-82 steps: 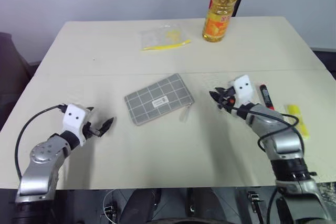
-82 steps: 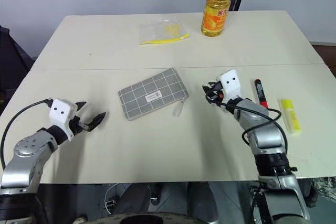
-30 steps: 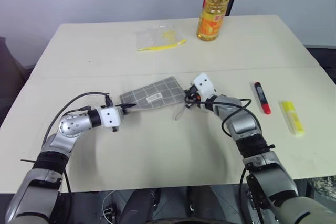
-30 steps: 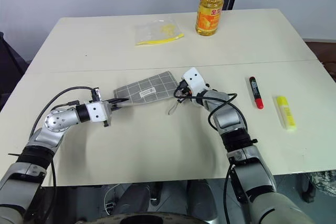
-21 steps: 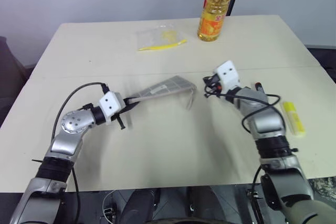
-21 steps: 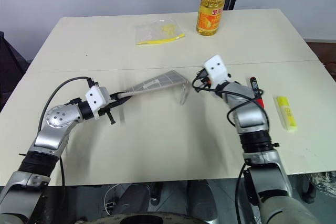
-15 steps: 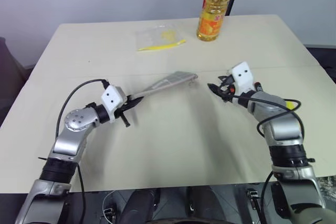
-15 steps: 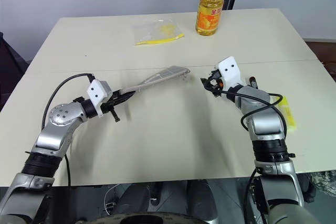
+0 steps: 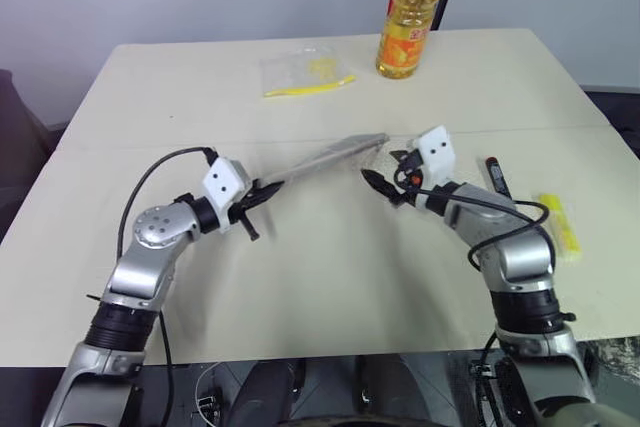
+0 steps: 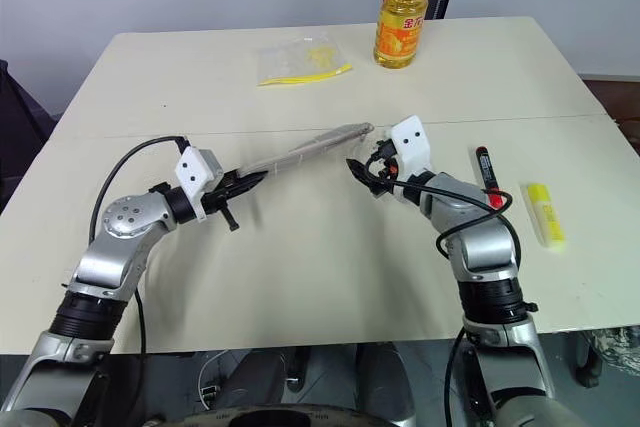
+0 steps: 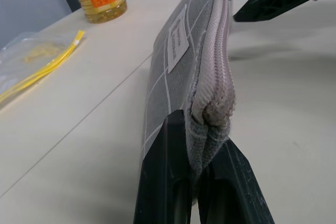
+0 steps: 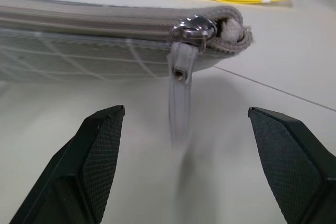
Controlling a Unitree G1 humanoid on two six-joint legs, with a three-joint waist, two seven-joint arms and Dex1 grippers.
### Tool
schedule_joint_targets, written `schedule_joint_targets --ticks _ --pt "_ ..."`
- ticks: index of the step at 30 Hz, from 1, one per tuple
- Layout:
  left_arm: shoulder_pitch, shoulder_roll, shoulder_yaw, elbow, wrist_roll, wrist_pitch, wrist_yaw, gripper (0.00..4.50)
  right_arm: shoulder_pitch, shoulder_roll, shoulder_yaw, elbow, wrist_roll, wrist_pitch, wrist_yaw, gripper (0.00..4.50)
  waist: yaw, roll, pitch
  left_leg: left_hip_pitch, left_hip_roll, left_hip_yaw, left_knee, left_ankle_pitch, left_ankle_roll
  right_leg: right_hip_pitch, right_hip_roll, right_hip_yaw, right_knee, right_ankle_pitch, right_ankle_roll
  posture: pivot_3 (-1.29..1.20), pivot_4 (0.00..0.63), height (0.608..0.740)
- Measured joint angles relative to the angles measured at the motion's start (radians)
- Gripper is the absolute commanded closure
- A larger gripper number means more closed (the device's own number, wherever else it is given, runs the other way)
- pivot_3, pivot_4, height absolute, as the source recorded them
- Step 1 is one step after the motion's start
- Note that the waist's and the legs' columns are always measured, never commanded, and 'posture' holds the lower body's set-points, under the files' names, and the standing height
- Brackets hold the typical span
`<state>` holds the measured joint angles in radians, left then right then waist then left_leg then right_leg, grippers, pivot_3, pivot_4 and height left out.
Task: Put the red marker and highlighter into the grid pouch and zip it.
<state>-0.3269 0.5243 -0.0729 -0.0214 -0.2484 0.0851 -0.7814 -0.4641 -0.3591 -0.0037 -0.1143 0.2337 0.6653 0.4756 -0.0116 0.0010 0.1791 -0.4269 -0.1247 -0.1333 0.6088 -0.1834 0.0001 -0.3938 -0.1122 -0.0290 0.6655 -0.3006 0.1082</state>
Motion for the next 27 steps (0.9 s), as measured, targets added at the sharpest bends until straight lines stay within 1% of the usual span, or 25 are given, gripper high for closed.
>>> schedule_joint_targets --ticks 4,6,9,15,20,22,27 --pt "0.004 -0.002 0.0 -0.004 0.004 0.013 0.006 4.5 -0.009 0.006 0.0 0.02 -0.004 -0.017 -0.013 3.35 0.0 0.0 0.0 0.0 0.0 0.0 0.0 0.0 0.0 0.0 0.0 0.0 0.0 0.0 0.0 0.0 0.15 0.74" --pt "0.009 -0.004 0.0 -0.014 0.01 0.017 0.015 4.5 -0.01 0.006 0.0 0.02 -0.004 -0.018 -0.016 4.42 0.0 0.0 0.0 0.0 0.0 0.0 0.0 0.0 0.0 0.0 0.0 0.0 0.0 0.0 0.0 0.0 0.15 0.74" --pt "0.013 -0.006 -0.001 -0.027 0.028 0.018 0.028 4.5 -0.01 0.003 0.022 0.012 -0.012 -0.016 -0.014 4.47 -0.001 0.0 0.0 0.0 0.0 0.0 0.0 0.0 0.0 0.0 0.0 0.0 0.0 0.0 0.0 0.0 0.15 0.74" --pt "0.012 -0.038 -0.067 -0.041 0.122 0.017 0.071 4.5 -0.01 -0.083 0.165 -0.064 -0.089 -0.008 0.034 4.47 0.001 0.0 0.0 0.0 0.0 0.0 0.0 0.0 0.0 0.0 0.0 0.0 0.0 0.0 0.0 0.0 0.15 0.74" --pt "-0.021 -0.115 -0.154 -0.041 0.239 0.042 0.14 4.5 -0.015 -0.123 0.266 -0.14 -0.13 0.041 0.081 4.47 0.003 0.0 0.0 0.0 0.0 0.0 0.001 0.0 0.0 0.001 0.0 0.0 0.0 0.0 0.0 0.0 0.15 0.74" --pt "-0.03 -0.137 -0.176 -0.038 0.268 0.044 0.16 4.5 -0.018 -0.132 0.289 -0.171 -0.133 0.057 0.1 4.47 0.003 0.0 0.0 0.0 0.0 0.0 0.001 0.0 0.0 0.0 0.0 0.0 0.0 0.0 0.0 0.0 0.15 0.74" --pt "-0.07 -0.189 -0.205 0.009 0.33 0.041 0.207 4.5 -0.022 -0.194 0.35 -0.294 -0.129 0.091 0.195 4.47 0.003 -0.001 0.0 0.0 0.0 0.0 0.001 0.0 0.0 0.001 0.0 -0.001 0.0 0.0 0.0 0.0 0.15 0.74"
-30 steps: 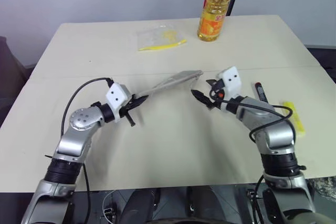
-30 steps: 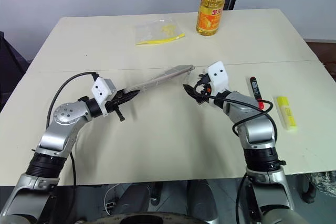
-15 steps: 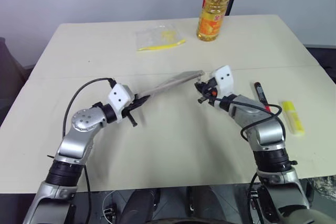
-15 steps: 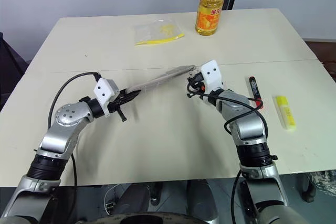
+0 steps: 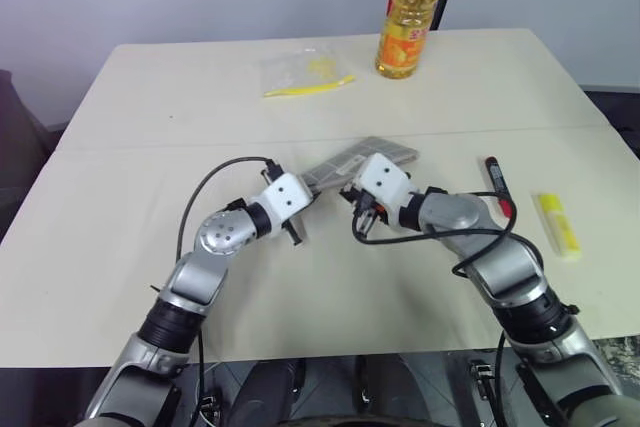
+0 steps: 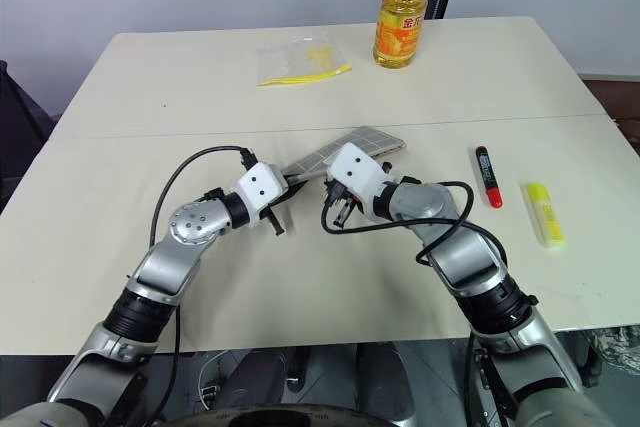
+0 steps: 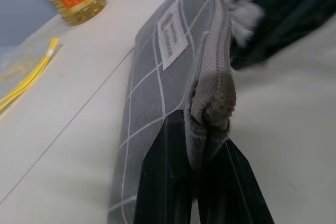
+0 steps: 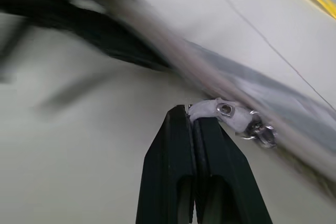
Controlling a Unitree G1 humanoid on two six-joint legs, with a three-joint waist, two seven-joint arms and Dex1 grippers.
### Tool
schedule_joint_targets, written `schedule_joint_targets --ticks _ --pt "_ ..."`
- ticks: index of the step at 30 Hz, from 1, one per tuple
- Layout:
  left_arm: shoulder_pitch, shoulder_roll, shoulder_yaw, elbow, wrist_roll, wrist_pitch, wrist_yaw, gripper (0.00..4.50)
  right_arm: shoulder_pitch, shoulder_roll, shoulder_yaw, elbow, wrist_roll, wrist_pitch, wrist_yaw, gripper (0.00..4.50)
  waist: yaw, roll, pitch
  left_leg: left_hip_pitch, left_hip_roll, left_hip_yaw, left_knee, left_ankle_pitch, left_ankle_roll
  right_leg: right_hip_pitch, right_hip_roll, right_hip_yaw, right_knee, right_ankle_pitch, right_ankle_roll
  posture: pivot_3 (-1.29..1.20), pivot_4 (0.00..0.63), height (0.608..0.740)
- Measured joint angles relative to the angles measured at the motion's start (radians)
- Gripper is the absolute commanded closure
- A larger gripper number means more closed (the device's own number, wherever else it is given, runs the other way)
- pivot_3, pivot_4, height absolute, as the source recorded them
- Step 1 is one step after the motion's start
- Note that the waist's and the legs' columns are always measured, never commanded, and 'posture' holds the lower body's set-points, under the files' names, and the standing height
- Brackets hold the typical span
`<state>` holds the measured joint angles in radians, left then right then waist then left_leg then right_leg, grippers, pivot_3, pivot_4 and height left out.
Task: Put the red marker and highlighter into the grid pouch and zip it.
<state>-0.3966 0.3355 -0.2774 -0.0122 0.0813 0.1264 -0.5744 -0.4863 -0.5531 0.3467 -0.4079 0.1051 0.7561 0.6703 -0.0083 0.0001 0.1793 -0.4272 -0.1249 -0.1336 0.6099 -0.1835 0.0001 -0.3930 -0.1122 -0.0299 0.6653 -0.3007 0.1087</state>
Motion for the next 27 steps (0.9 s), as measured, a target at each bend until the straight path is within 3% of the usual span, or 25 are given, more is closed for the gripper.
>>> schedule_joint_targets --ticks 13,16,20,27 --pt "-0.082 -0.114 -0.023 0.149 0.055 -0.046 0.057 4.5 -0.006 -0.04 0.017 -0.064 -0.003 0.078 0.038 4.47 0.0 -0.001 0.0 0.0 0.0 0.0 0.001 0.0 0.0 0.0 0.0 -0.001 0.0 0.0 0.0 0.0 0.15 0.74" --pt "-0.086 -0.113 -0.021 0.155 0.056 -0.047 0.06 4.5 0.006 -0.054 -0.03 -0.085 0.02 0.1 0.042 3.64 0.002 -0.001 0.0 0.0 0.0 0.0 0.002 0.0 0.0 0.001 0.0 -0.001 0.0 0.0 0.0 0.0 0.15 0.74" --pt "-0.086 -0.094 0.008 0.165 0.051 -0.04 0.07 4.5 0.091 -0.148 -0.183 -0.09 0.045 0.114 0.041 1.66 0.016 -0.002 0.001 0.0 -0.001 0.0 0.002 0.0 0.0 0.001 0.0 -0.001 0.0 0.0 0.001 0.0 0.15 0.74" --pt "-0.044 -0.085 0.101 0.126 -0.029 0.013 0.074 4.5 0.153 -0.165 -0.497 0.132 0.029 0.117 -0.119 1.66 0.021 -0.002 0.001 0.0 0.0 0.0 0.002 0.0 0.0 0.001 0.0 -0.001 0.0 0.0 0.0 0.0 0.15 0.74"
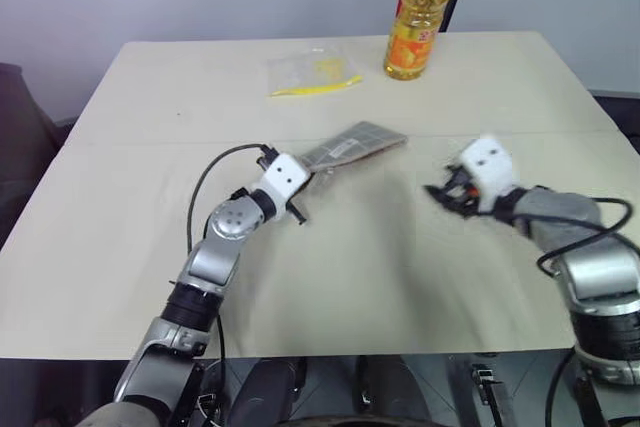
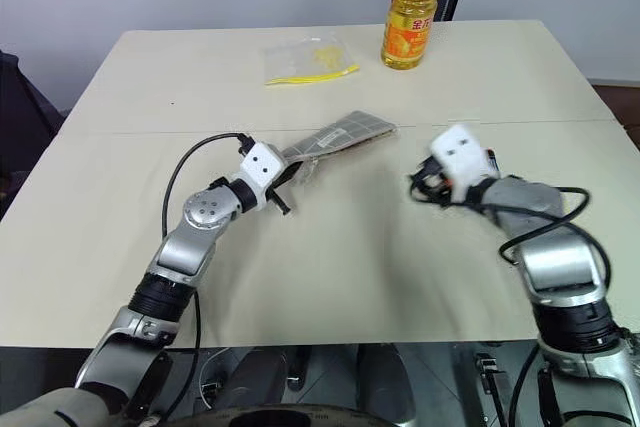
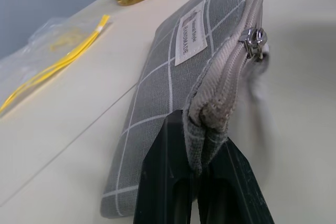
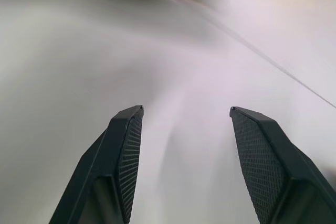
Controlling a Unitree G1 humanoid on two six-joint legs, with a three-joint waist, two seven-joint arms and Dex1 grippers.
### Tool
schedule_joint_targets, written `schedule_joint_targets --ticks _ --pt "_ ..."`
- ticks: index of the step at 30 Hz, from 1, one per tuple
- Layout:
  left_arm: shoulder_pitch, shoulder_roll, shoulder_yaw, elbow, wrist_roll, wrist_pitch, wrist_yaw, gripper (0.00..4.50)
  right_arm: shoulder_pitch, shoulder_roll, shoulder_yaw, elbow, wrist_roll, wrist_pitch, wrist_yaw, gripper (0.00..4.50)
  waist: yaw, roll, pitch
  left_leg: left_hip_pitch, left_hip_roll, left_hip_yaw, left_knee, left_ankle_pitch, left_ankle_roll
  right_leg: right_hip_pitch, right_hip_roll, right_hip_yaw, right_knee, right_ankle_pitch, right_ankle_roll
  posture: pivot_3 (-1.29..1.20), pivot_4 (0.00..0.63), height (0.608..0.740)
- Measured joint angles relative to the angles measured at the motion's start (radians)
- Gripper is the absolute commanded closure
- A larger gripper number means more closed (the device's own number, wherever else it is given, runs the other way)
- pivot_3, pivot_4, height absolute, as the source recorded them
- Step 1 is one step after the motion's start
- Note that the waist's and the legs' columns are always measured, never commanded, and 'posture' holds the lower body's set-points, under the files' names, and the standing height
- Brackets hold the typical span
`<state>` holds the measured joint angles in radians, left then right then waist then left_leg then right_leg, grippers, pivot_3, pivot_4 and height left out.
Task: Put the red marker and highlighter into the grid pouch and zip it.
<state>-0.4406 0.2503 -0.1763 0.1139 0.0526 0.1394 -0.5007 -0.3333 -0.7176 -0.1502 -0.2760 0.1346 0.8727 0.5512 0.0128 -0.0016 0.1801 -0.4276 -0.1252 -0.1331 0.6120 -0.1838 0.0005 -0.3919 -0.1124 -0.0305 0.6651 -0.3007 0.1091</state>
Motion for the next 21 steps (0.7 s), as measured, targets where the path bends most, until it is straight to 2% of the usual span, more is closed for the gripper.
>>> schedule_joint_targets --ticks 5,10,13,16,17,21 --pt "0.015 0.004 0.004 -0.021 -0.031 0.009 -0.019 4.5 0.002 0.037 -0.125 0.202 -0.002 -0.013 -0.11 1.66 0.0 0.0 0.0 0.0 0.0 0.0 0.0 0.0 0.0 0.0 0.0 0.0 0.0 0.0 0.0 0.0 0.15 0.74" --pt "0.016 0.004 0.004 -0.032 -0.04 0.011 -0.021 4.5 0.003 0.069 -0.187 0.273 0.03 0.004 -0.147 1.66 -0.002 0.0 0.0 0.0 0.0 0.0 0.0 0.0 0.0 0.0 0.0 0.0 0.0 0.0 0.0 0.0 0.15 0.74" --pt "0.017 0.002 0.004 -0.042 -0.044 0.012 -0.021 4.5 0.004 0.1 -0.22 0.283 0.067 0.054 -0.16 2.59 -0.001 0.0 0.0 0.0 0.0 0.0 0.0 0.0 0.0 0.0 0.0 0.0 0.0 0.0 0.0 0.0 0.15 0.74" --pt "0.027 -0.001 0.002 -0.047 -0.044 0.012 -0.022 4.5 0.011 0.111 -0.23 0.281 0.087 0.074 -0.171 4.03 -0.001 0.001 0.0 0.0 0.0 0.0 0.0 0.0 0.0 0.0 0.0 0.0 0.0 0.0 0.0 0.0 0.15 0.74" --pt "0.028 -0.002 0.002 -0.047 -0.044 0.012 -0.023 4.5 0.012 0.111 -0.233 0.281 0.088 0.076 -0.174 4.16 -0.001 0.0 0.0 0.0 0.0 0.0 0.0 0.0 0.0 0.0 0.0 0.0 0.0 0.0 0.0 0.0 0.15 0.74" --pt "0.028 -0.003 0.001 -0.045 -0.045 0.011 -0.028 4.5 0.037 0.1 -0.214 0.249 0.084 0.062 -0.165 4.16 -0.001 0.001 0.0 0.0 0.0 0.0 0.0 0.0 0.0 0.0 0.0 0.0 0.0 0.0 0.0 0.0 0.15 0.74"
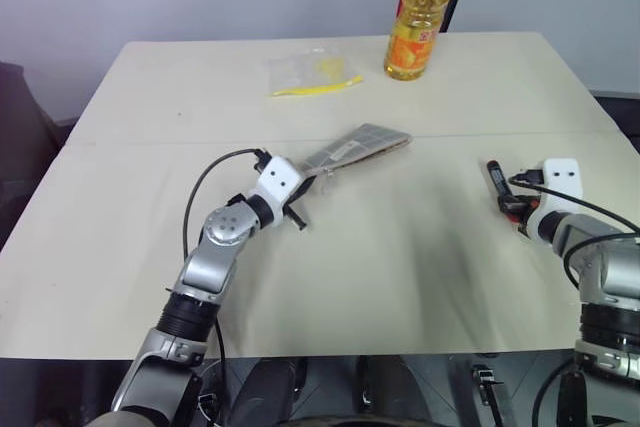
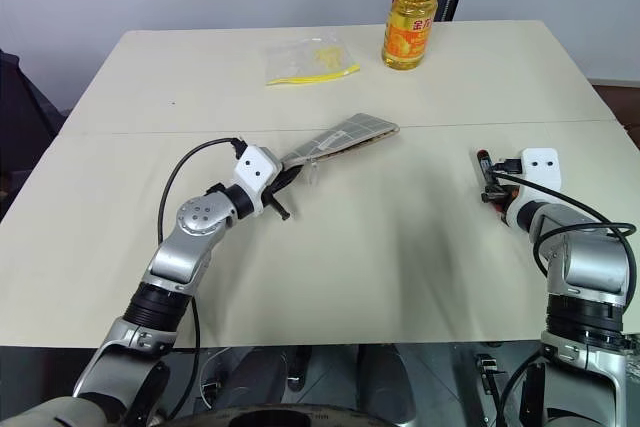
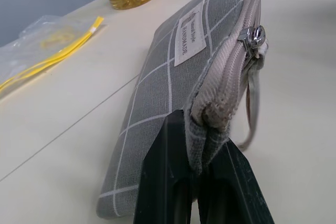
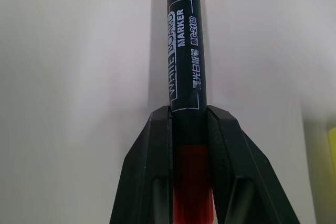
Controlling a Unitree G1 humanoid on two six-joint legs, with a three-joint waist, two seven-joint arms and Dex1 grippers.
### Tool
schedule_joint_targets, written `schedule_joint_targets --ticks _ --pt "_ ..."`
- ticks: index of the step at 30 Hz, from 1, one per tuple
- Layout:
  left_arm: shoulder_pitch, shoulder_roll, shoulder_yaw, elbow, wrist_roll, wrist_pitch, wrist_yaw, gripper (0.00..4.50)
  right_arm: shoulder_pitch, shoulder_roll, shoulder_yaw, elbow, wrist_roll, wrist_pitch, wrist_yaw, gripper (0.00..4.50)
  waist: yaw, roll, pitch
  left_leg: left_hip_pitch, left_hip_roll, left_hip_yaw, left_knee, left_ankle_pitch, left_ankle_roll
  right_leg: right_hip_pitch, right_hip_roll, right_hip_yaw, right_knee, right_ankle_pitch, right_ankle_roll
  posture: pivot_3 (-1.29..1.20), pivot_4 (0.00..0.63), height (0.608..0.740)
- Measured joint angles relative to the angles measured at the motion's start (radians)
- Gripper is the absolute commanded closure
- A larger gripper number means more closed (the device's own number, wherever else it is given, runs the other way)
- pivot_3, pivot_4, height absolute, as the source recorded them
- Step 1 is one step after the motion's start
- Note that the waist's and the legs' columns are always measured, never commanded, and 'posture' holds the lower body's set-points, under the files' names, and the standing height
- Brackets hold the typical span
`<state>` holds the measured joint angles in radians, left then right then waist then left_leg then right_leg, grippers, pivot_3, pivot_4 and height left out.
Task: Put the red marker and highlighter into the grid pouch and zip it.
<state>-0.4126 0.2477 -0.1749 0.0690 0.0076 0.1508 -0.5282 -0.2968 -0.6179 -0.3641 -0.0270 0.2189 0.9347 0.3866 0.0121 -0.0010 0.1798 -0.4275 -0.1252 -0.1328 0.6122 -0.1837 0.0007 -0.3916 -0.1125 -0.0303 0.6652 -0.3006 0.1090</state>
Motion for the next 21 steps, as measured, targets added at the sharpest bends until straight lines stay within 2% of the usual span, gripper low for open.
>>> schedule_joint_targets --ticks 6,9,21 --pt "-0.031 -0.011 0.001 0.038 -0.01 -0.005 -0.008 4.5 0.072 -0.15 0.183 -0.24 -0.038 -0.225 0.174 4.16 -0.004 0.001 0.0 0.0 0.001 0.001 0.0 0.0 0.0 0.0 0.0 0.0 0.0 0.0 0.0 0.0 0.15 0.74" --pt "-0.034 -0.013 -0.001 0.04 -0.017 -0.012 -0.017 4.5 0.074 -0.154 0.224 -0.318 -0.037 -0.283 0.219 4.16 0.0 0.0 0.0 0.0 0.0 0.0 0.001 0.0 0.0 0.0 0.0 0.0 0.0 0.0 0.0 0.0 0.15 0.74" --pt "-0.033 -0.012 -0.008 0.039 -0.017 -0.013 -0.035 4.5 0.057 -0.154 0.28 -0.317 -0.059 -0.301 0.244 4.16 0.001 0.0 0.0 0.0 0.0 0.0 0.001 0.0 0.0 0.0 0.0 0.0 -0.001 0.0 0.0 0.0 0.15 0.74"
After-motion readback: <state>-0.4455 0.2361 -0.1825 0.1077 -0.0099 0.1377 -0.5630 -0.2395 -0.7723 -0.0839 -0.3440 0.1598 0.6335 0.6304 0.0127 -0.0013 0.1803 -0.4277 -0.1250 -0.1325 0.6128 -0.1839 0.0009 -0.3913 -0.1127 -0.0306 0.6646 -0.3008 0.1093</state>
